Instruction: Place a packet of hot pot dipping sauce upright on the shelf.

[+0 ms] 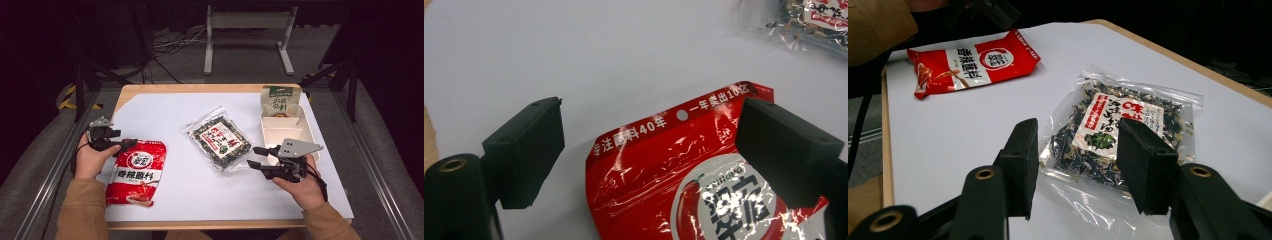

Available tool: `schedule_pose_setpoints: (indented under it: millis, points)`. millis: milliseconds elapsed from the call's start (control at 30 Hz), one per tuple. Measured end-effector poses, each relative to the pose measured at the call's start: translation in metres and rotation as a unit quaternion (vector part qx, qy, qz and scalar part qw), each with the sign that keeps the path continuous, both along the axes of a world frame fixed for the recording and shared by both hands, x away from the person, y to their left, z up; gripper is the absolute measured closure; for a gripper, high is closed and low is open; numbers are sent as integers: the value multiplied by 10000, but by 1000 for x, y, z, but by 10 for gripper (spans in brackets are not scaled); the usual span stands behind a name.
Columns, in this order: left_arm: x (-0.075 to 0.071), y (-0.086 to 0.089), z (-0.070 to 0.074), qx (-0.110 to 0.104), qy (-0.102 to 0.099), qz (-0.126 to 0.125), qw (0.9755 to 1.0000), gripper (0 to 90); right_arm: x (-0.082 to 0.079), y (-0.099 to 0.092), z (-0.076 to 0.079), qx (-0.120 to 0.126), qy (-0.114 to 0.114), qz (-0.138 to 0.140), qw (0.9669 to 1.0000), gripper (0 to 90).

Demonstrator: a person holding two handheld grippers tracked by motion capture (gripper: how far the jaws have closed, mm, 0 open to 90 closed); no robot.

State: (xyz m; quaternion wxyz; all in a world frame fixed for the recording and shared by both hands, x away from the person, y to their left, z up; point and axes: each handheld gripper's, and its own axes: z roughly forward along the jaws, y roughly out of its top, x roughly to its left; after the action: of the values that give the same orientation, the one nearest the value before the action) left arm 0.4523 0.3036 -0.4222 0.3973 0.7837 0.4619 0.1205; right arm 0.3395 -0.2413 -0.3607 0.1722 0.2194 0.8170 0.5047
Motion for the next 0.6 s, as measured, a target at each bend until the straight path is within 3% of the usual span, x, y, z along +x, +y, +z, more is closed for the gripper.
schedule_pose_setpoints:
  millis: [467, 600]
  points:
    - [11, 6, -27, -61, 413, -3, 9991, 161, -5, -4, -2, -10, 8, -22, 10000, 499]
    - [12, 3, -31, 6, 362, -112, 9993, 190, -5, -3, -4, -15, 33, -14, 10000, 491]
